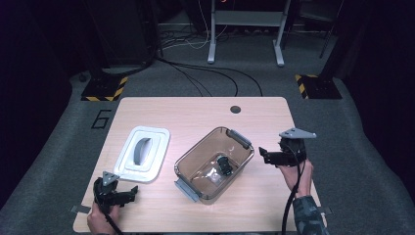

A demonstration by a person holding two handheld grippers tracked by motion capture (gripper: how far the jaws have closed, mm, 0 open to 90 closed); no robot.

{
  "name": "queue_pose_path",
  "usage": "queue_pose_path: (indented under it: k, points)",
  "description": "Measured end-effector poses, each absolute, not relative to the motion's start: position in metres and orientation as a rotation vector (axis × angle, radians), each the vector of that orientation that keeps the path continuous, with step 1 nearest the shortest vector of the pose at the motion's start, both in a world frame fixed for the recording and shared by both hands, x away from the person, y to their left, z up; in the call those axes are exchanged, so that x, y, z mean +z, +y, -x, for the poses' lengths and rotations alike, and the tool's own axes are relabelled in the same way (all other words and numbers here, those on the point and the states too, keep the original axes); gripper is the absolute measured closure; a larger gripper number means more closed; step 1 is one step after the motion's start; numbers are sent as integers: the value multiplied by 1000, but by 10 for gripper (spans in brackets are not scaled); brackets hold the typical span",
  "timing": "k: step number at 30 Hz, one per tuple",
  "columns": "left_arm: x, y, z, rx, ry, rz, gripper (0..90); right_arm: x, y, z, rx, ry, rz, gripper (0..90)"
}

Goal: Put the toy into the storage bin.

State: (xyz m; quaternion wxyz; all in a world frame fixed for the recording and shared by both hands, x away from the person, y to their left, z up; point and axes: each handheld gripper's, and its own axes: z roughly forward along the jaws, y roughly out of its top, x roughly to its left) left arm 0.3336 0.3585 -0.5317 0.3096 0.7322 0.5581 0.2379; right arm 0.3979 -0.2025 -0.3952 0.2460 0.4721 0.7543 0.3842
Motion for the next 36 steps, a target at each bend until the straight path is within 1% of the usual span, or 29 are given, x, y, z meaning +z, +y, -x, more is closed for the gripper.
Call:
queue_pose_path:
  k: [10, 21, 24, 32, 36]
  points:
    - [-532, 359, -334, 628, 1473, -1933, 7, -435, -223, -387, 1022, 2041, -1395, 50]
    - [-532, 359, -334, 628, 1473, -1933, 7, -494, -231, -384, 972, 2075, -1495, 17]
    - [-532, 359, -334, 627, 1474, -1932, 7, -503, -231, -383, 967, 2069, -1525, 1]
    - [-532, 358, -334, 628, 1477, -1922, 6, -523, -231, -379, 939, 2085, -1514, 0]
    - [-532, 358, -334, 627, 1477, -1922, 6, -526, -228, -378, 904, 2086, -1505, 0]
